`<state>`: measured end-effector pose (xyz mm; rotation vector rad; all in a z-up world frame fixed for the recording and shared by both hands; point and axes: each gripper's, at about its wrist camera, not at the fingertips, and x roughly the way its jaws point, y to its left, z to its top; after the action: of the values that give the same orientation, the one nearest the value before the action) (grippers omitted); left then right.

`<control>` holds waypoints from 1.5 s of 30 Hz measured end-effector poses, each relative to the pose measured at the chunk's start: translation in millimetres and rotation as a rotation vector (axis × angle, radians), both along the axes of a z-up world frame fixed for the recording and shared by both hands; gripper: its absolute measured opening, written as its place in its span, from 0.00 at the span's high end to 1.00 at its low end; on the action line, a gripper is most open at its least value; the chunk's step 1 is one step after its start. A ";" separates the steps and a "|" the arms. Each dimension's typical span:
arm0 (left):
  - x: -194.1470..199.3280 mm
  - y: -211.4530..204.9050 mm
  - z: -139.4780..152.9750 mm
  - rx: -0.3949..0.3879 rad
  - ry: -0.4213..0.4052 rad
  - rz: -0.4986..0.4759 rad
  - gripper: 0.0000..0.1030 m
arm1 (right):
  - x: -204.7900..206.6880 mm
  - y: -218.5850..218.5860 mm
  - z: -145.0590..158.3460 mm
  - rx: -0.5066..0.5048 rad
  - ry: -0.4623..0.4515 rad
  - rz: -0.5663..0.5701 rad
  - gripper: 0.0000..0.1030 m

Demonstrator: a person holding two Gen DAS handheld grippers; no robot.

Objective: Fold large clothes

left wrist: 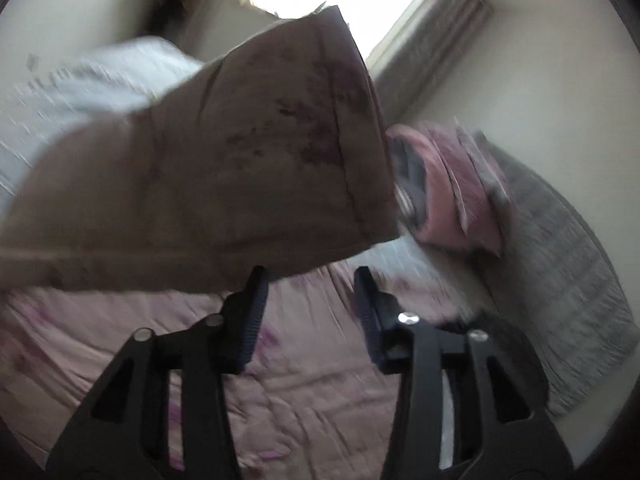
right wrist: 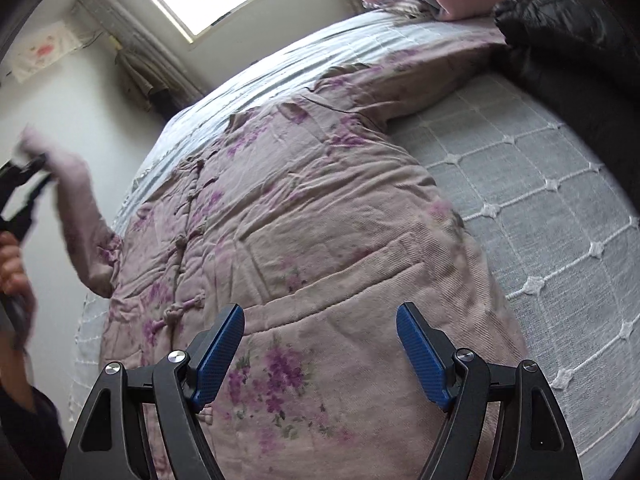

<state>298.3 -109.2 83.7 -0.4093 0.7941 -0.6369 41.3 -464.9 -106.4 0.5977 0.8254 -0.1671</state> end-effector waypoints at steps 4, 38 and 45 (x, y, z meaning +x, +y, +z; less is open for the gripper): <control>-18.2 -64.2 -85.9 0.081 0.223 -0.090 0.50 | -2.3 -6.4 -3.6 -0.014 0.015 -0.008 0.23; -45.7 141.1 -115.5 0.368 0.270 0.403 0.22 | 133.0 -233.7 -28.3 0.250 -0.043 -0.472 0.23; -39.3 139.2 -112.1 0.421 0.260 0.405 0.22 | 186.0 -250.9 -21.2 0.124 -0.047 -0.593 0.23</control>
<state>259.0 30.0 -28.5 -0.2557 1.0307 -0.0309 227.3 -715.8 -127.6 0.9500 0.5969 -0.6427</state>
